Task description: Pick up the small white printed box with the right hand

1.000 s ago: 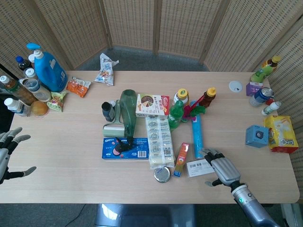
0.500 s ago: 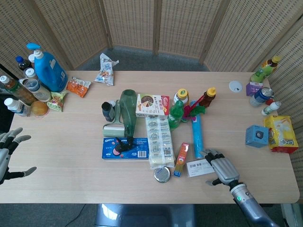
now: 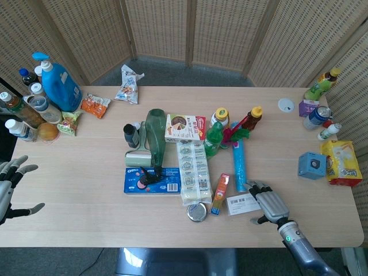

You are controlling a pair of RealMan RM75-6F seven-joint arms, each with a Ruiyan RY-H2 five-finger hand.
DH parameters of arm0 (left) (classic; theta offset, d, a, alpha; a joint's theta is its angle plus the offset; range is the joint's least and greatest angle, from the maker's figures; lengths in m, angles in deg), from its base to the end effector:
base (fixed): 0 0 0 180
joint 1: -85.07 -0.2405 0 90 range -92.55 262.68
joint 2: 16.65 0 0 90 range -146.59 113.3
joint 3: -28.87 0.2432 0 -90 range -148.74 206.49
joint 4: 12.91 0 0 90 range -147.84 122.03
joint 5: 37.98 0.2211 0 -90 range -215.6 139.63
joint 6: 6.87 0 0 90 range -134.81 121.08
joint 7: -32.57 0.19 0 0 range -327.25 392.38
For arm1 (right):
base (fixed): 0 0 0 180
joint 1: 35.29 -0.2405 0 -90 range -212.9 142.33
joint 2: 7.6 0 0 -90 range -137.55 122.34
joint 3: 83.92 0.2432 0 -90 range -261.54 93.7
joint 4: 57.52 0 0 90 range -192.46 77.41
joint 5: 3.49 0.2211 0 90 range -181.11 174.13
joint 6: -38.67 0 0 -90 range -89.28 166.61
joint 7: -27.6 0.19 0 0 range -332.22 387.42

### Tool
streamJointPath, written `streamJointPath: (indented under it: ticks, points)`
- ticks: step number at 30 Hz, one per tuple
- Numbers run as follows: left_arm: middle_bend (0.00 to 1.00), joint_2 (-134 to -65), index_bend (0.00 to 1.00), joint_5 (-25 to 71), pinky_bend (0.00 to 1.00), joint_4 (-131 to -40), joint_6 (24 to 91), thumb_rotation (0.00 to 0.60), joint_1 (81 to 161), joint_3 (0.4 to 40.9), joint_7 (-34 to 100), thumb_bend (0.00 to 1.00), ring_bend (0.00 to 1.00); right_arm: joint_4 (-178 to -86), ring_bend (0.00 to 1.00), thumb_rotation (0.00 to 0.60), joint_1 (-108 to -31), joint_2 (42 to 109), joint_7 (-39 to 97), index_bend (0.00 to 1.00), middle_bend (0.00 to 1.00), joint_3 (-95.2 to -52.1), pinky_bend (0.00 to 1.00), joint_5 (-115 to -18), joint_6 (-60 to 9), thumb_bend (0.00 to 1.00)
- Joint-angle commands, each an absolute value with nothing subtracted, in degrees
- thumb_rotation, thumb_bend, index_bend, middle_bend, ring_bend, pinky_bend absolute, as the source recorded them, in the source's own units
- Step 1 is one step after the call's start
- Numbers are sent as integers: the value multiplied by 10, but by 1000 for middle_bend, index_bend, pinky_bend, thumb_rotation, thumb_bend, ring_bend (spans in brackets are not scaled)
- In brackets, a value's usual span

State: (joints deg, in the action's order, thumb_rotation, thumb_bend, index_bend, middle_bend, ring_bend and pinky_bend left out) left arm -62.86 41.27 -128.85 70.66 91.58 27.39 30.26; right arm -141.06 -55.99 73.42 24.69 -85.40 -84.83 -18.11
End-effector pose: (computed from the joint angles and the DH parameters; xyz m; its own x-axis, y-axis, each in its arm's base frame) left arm -0.2623 0.2198 0.1734 0.2458 0.1558 0.9567 0.9629 0.0742 -0.2594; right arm -0.2753 -0.2631 -0.0325 0.3784 -0.4663 0.7996 -0.9250 -0.2225 0.3080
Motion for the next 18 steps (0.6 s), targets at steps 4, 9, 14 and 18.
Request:
streamJointPath:
  ticks: [4, 9, 14, 18]
  points:
    - [0, -629, 215, 412, 0, -1288, 706, 600, 916, 274, 303, 0, 0, -1389, 0, 600, -557, 751, 252, 0, 0, -852, 115, -852, -195, 0]
    - [0, -629, 214, 412, 0, -1288, 707, 600, 915, 274, 303, 0, 0, -1363, 52, 600, -554, 770, 264, 165, 250, -851, 295, -864, -214, 0]
    - [0, -629, 215, 410, 0, -1288, 707, 600, 915, 274, 304, 0, 0, -1345, 214, 600, -551, 781, 277, 345, 449, -852, 426, -875, -228, 0]
    - [0, -630, 215, 411, 0, -1288, 707, 600, 915, 274, 304, 0, 0, -1340, 250, 600, -549, 782, 284, 384, 490, -852, 461, -878, -235, 0]
